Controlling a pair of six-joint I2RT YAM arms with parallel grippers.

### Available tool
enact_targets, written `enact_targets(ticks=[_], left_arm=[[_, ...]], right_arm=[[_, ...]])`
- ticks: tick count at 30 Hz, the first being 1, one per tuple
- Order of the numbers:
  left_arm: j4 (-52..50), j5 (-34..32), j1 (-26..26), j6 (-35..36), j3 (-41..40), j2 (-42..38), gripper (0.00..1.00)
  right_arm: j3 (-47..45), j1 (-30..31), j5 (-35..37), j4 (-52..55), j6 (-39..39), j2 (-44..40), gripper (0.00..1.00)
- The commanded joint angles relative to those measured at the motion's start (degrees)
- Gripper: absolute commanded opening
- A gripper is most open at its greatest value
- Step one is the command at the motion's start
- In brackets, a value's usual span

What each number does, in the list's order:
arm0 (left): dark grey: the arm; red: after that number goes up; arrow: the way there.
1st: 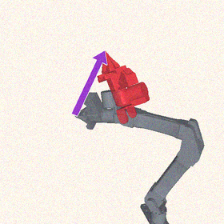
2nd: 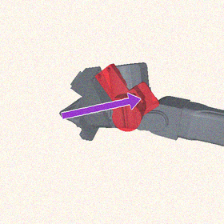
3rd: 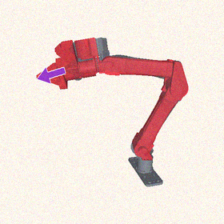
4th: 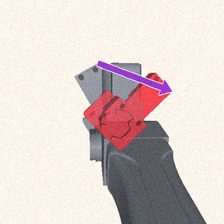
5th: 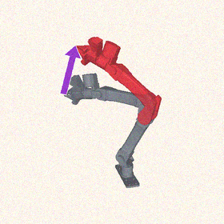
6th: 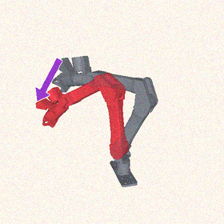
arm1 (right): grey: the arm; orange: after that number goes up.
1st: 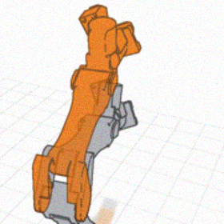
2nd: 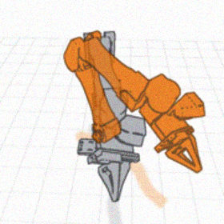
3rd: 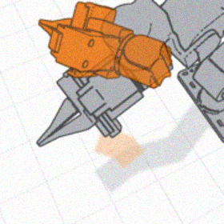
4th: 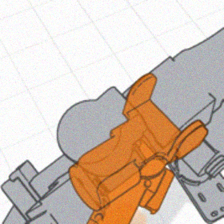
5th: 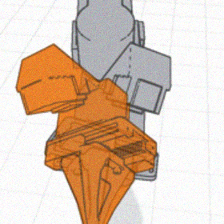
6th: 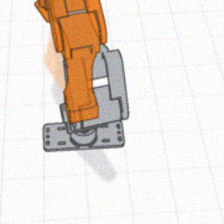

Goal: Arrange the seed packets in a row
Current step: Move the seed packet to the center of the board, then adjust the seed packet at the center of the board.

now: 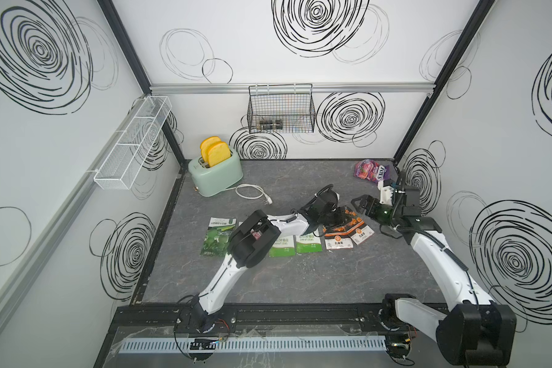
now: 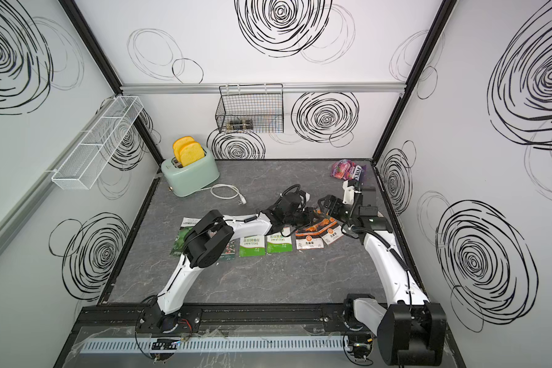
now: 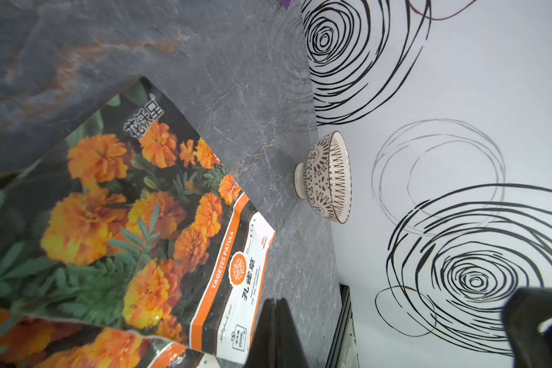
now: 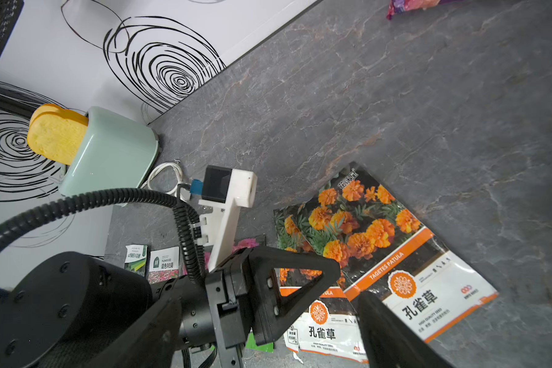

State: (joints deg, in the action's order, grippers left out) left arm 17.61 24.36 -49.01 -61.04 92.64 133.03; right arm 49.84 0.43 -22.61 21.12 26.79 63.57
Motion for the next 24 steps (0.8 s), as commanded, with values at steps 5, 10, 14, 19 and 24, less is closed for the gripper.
enact_targets(ticks=[5,10,14,19,24], left_arm=[[-1.9,-0.7,3.5,2.6,-9.1,-8.3,0.43],[-2.1,-0.9,5.1,3.8,-11.9,-10.0,0.48],[-2.1,-0.5,5.5,4.3,-11.6,-9.6,0.49],[-2.7,-0.3,5.4,4.6,-9.8,-8.2,0.49],[-3.2,0.0,5.3,4.7,-7.9,-7.0,0.49]], right_arm=[[-1.8,0.2,1.4,1.2,-2.0,-0.7,0.9],[-5.0,-0.4,-0.5,-3.3,-0.4,2.5,0.9],[-4.8,-2.1,-3.0,-3.3,1.0,8.6,0.9],[-3.4,-3.8,-4.1,-1.8,1.2,16.3,0.91],[-4.3,-5.6,-4.6,-4.5,1.9,19.7,0.92]])
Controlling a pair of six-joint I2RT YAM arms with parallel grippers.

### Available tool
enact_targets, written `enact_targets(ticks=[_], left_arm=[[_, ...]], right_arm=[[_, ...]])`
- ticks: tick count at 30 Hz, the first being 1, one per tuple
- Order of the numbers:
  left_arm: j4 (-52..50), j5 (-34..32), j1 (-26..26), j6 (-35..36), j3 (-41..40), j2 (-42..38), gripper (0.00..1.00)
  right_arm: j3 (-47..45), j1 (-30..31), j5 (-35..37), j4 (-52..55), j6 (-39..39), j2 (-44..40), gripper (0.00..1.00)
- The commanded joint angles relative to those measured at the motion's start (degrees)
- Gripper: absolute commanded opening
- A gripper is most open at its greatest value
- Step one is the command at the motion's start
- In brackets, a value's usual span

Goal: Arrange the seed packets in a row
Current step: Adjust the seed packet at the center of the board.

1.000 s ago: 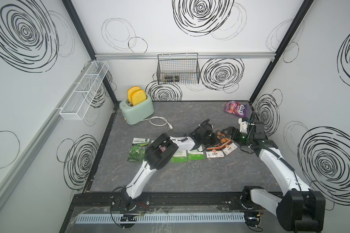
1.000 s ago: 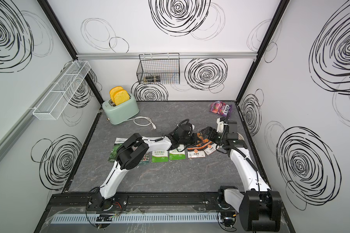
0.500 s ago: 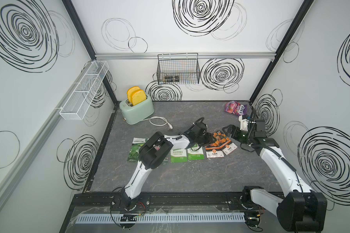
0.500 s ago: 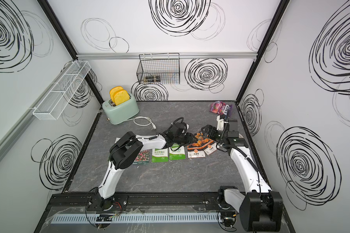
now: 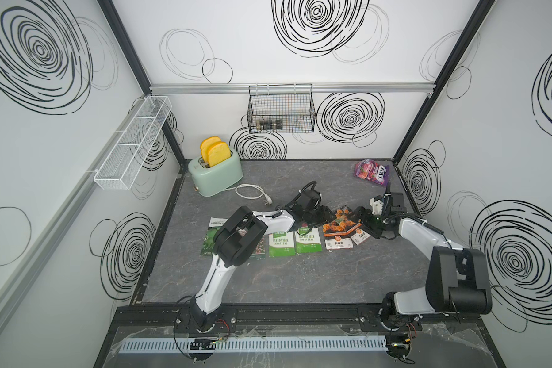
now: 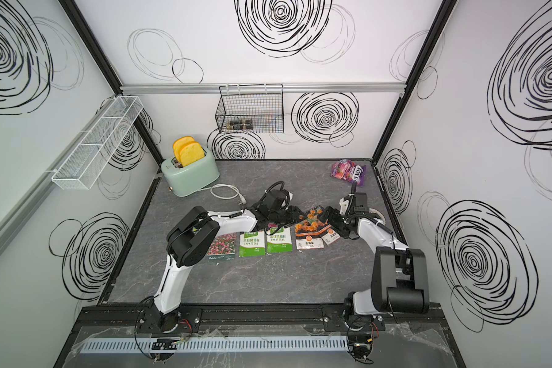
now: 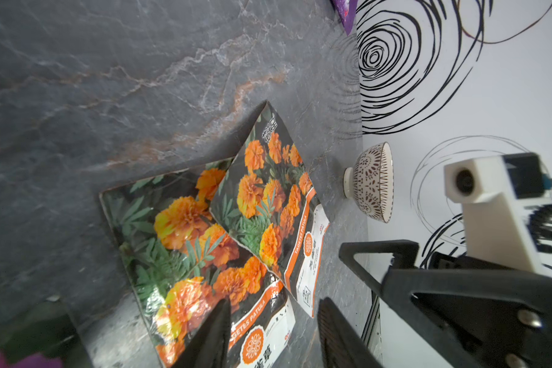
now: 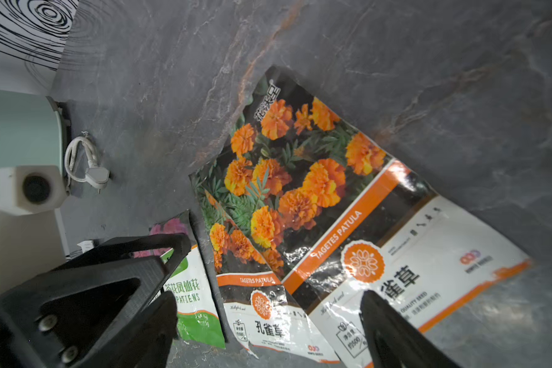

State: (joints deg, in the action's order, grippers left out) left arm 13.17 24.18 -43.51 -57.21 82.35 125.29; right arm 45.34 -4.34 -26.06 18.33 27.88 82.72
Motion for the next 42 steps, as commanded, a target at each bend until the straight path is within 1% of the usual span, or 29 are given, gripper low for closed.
enact_targets(ticks=[1,12,14,18,23,37,42], left_arm=[[1.0,0.2,-0.2,0.9,2.9,1.0,0.49],[-1.6,-0.7,-0.7,1.5,5.6,2.7,0.52],[-2.2,-0.9,-0.7,1.4,5.7,2.9,0.53],[-3.8,-1.5,-0.9,1.7,6.2,3.6,0.59],[-4.2,-1.5,-1.1,1.5,6.6,4.5,0.61],[-5.2,-1.7,-1.8,1.4,11.6,8.6,0.6],[-5.3,-1.7,-1.7,1.4,12.1,9.4,0.6]], right_arm=[[0.3,-1.2,-1.0,-1.5,0.7,1.3,0.92],[0.4,-2.7,-0.9,1.4,0.6,7.1,0.94],[0.3,-2.8,-1.3,1.5,0.7,7.8,0.94],[-0.3,-3.4,-2.6,1.0,0.9,8.7,0.95],[-0.9,-4.1,-3.5,0.7,0.9,8.8,0.95],[-2.9,-5.9,-7.3,-0.2,1.4,7.4,0.92],[-3.1,-6.1,-7.9,-0.4,1.3,7.5,0.92]])
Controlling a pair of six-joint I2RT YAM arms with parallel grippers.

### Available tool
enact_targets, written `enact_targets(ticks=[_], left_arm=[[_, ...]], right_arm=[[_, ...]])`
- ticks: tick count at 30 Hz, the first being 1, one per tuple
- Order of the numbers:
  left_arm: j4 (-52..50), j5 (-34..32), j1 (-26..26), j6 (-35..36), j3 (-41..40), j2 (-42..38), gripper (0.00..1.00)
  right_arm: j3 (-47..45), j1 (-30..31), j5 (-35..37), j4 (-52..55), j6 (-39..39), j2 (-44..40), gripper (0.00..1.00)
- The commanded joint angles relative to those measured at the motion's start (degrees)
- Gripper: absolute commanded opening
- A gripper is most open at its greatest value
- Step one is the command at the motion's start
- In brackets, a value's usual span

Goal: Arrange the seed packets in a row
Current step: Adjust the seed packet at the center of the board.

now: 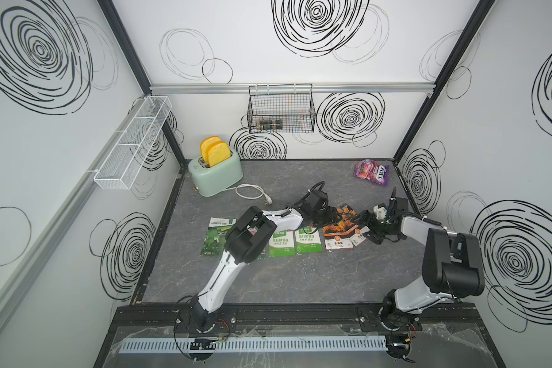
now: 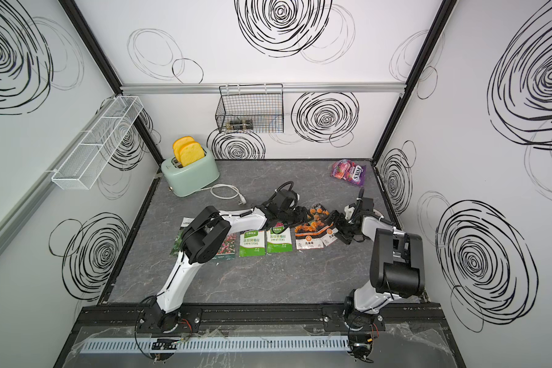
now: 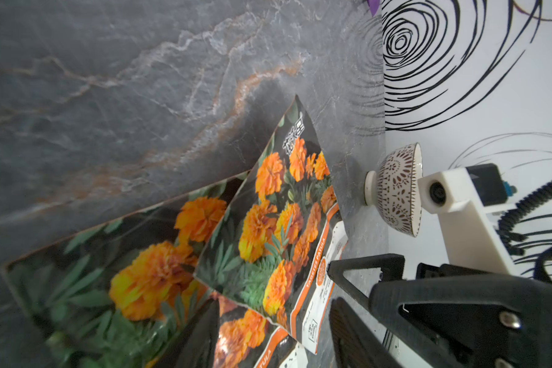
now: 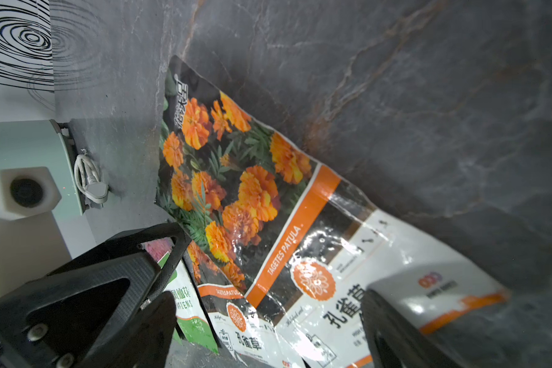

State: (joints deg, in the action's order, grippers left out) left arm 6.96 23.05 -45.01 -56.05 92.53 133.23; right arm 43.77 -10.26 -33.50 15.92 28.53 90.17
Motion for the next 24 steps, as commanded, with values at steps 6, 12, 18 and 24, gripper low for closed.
enact_targets(ticks=[6,12,18,24], left_arm=[[0.9,-0.4,-0.4,0.2,3.1,2.3,0.59],[0.7,-0.1,-0.5,0.0,5.3,3.9,0.56],[1.3,0.0,-0.7,-0.5,6.5,4.4,0.47],[1.2,0.4,-0.9,-0.7,9.4,5.5,0.4]], right_arm=[[-1.4,-0.4,-0.9,1.8,0.7,0.1,0.92],[-1.3,-0.5,-1.1,1.9,0.5,0.4,0.91],[-1.3,-0.6,-1.6,1.8,0.3,0.6,0.91],[-1.3,-1.0,-1.9,1.5,0.2,0.8,0.91]])
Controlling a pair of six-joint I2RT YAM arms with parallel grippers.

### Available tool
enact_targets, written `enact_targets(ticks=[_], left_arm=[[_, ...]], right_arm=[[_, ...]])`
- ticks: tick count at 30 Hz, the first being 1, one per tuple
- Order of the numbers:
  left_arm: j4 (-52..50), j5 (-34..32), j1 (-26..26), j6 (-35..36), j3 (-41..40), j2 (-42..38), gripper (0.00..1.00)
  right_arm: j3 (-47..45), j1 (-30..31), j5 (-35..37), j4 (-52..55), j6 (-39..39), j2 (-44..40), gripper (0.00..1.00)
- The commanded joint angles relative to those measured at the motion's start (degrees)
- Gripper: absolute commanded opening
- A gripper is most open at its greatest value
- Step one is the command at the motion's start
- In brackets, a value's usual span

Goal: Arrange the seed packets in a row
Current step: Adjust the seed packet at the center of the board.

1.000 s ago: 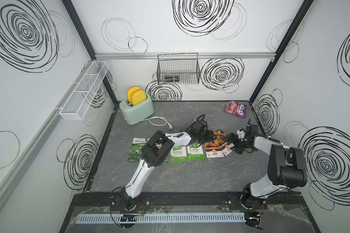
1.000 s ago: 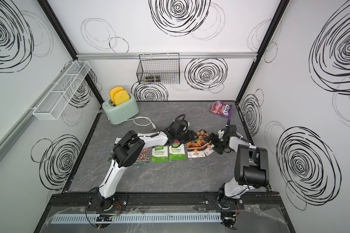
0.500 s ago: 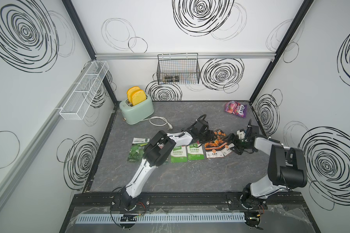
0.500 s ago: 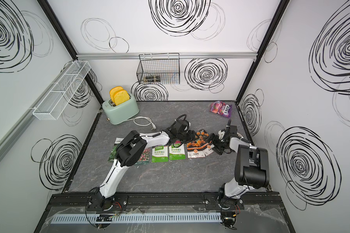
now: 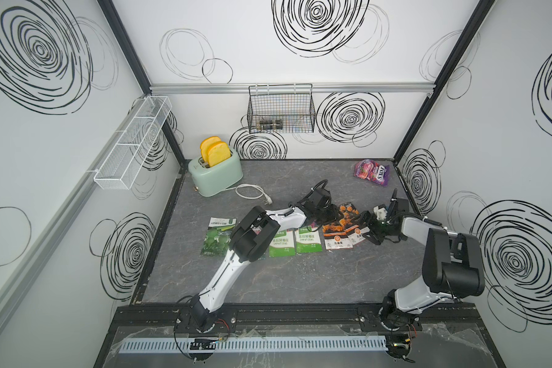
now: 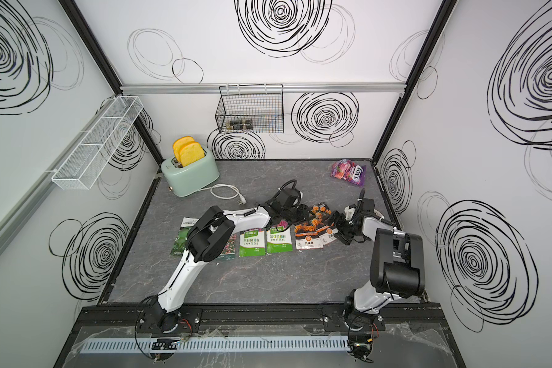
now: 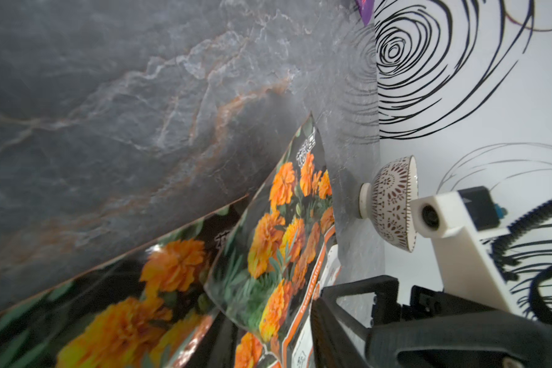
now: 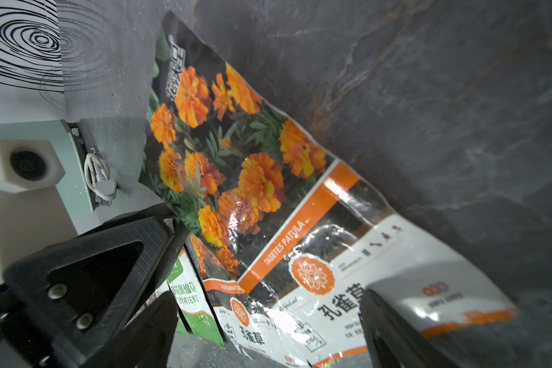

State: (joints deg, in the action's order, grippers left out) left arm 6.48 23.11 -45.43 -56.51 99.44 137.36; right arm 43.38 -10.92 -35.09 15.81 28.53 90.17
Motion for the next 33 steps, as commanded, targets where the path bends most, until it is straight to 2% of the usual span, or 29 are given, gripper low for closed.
enact_targets(ticks=[1,2,8,14,20,25,33], left_arm=[[1.7,0.5,-0.4,-0.3,2.8,1.6,0.4],[2.0,0.7,-0.5,-0.2,3.0,1.8,0.4],[3.7,1.7,-1.1,-0.6,3.5,2.9,0.22],[3.9,2.1,-1.7,-0.4,4.6,3.7,0.0],[3.9,2.2,-1.7,-0.2,5.4,3.7,0.0],[4.2,3.3,-1.6,0.8,6.3,3.5,0.0],[2.9,8.3,-1.6,3.7,9.9,5.5,0.0]], right_arm=[[-0.9,-0.4,-0.3,1.6,0.2,0.7,0.91],[-0.9,-0.4,-0.4,1.6,0.2,0.6,0.91],[-0.8,-0.6,-0.3,1.7,0.3,-0.4,0.91],[0.2,-0.6,0.5,2.1,0.6,-2.4,0.9],[1.5,-0.6,1.6,2.9,1.2,-6.3,0.9],[4.6,-0.5,2.6,5.6,2.3,-11.8,0.93],[9.6,0.9,2.4,10.1,2.6,-15.0,0.97]])
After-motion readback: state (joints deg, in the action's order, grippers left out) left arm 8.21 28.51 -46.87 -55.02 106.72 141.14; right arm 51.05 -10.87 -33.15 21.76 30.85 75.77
